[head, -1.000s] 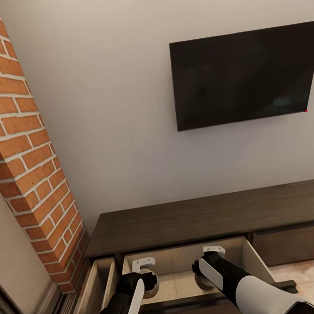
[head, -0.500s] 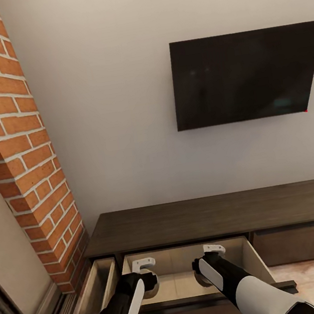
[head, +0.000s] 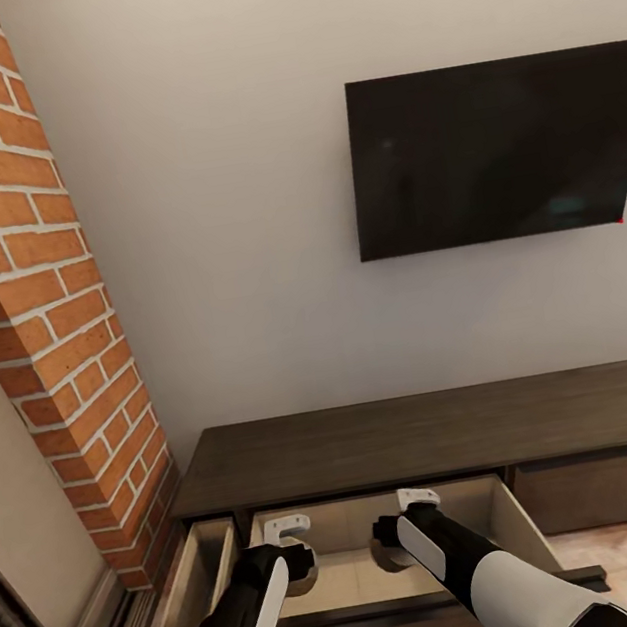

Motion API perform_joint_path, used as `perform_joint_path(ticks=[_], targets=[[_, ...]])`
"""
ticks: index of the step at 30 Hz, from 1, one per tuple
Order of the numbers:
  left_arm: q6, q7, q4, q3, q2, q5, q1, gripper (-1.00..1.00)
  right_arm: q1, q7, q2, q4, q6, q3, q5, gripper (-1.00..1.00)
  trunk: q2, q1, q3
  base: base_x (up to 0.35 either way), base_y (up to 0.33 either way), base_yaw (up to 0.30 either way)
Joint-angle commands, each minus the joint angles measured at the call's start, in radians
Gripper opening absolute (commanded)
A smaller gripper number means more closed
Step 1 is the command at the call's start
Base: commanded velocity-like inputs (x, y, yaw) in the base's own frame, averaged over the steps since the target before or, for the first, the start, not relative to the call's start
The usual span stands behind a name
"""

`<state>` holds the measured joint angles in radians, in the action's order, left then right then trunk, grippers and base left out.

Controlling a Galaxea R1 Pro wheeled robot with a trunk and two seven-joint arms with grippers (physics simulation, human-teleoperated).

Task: Place each of the two pumpkins and all three candles from the living room inside a cabinet in the living room (use any cabinet), then make sure every cabinet is closed, and position the cauldron so it is next to a table in the living room.

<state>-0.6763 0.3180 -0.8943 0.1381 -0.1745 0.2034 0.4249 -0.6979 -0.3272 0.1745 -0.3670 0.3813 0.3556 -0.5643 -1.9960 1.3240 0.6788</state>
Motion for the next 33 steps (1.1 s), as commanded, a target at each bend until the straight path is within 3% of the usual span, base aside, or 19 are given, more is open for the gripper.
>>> perform_joint_path(ticks=[1, 8, 25, 33], targets=[[0.000, 0.000, 0.000, 0.000, 0.000, -0.001, 0.000, -1.00, 0.000, 0.004, 0.000, 0.000, 0.000, 0.000, 0.000, -1.00, 0.000, 0.000, 0.000, 0.001, 0.120, 0.000], [0.000, 0.000, 0.000, 0.000, 0.000, -0.001, 0.000, -1.00, 0.000, 0.012, 0.000, 0.000, 0.001, -0.001, 0.000, -1.00, 0.000, 0.000, -0.002, 0.000, 0.191, -0.087], [0.001, 0.001, 0.000, 0.000, 0.000, -0.001, 0.000, -1.00, -0.001, 0.004, 0.000, 0.002, 0.005, 0.000, -0.003, -1.00, 0.000, 0.000, -0.003, 0.052, 0.031, -0.007], [0.003, 0.001, 0.001, 0.000, 0.000, -0.001, 0.000, -1.00, -0.001, -0.010, 0.000, 0.012, 0.007, 0.000, -0.002, -1.00, -0.056, 0.031, 0.023, 0.000, 0.000, 0.000]])
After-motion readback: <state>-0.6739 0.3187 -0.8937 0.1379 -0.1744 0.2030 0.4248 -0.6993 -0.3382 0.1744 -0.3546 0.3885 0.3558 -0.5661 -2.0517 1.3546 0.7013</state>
